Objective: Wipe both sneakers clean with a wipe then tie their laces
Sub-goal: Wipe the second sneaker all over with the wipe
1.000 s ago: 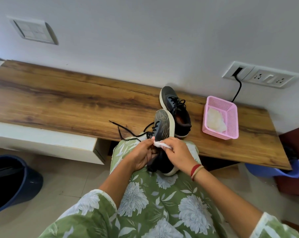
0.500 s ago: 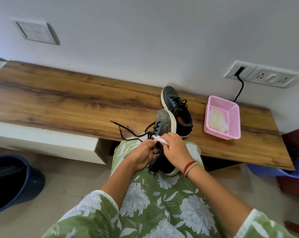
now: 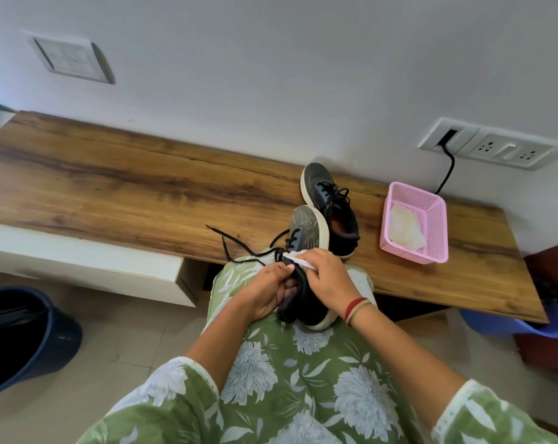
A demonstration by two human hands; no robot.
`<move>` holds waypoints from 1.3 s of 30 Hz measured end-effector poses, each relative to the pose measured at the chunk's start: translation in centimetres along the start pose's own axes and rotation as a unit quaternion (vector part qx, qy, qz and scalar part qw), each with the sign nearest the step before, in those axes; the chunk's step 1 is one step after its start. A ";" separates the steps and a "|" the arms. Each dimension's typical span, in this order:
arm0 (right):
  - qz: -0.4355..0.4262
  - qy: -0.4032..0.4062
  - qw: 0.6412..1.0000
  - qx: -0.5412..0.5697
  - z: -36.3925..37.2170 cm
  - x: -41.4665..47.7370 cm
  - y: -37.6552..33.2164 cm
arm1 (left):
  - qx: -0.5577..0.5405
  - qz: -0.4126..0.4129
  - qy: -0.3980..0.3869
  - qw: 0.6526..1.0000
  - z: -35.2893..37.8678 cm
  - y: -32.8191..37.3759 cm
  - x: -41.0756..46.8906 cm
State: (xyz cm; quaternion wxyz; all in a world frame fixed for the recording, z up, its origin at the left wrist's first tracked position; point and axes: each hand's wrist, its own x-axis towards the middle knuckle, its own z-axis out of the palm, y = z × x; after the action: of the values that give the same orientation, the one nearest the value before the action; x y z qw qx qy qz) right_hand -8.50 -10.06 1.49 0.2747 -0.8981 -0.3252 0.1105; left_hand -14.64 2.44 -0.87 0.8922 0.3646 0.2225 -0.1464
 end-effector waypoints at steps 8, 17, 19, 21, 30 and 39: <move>0.054 0.064 0.996 0.026 -2.0 2.0 0.9 | -0.033 0.000 -0.008 0.999 -0.6 -0.2 0.7; -0.031 -0.012 0.999 0.022 -0.6 0.1 0.2 | -0.003 0.001 0.000 1.000 -0.9 -0.4 0.7; -0.018 -0.020 0.998 0.063 -1.3 0.3 0.6 | -0.007 0.000 -0.004 1.000 -0.8 -0.4 0.7; 0.006 0.011 0.999 0.049 -1.6 1.4 1.4 | -0.013 0.000 -0.008 1.000 -0.7 -0.2 0.7; 0.013 -0.018 0.994 0.110 -1.1 -0.6 -0.4 | -0.025 -0.009 0.025 0.999 -0.8 -0.5 0.8; 0.334 0.219 0.636 0.660 -5.3 -1.1 2.3 | 0.047 -0.183 0.086 0.978 2.7 2.1 3.5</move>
State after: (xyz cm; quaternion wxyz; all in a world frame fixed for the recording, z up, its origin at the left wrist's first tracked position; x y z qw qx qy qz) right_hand -6.11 -14.45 4.61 0.8020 -0.5225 0.2265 0.1804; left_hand -9.94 1.58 0.34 0.8099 0.3702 0.3542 -0.2856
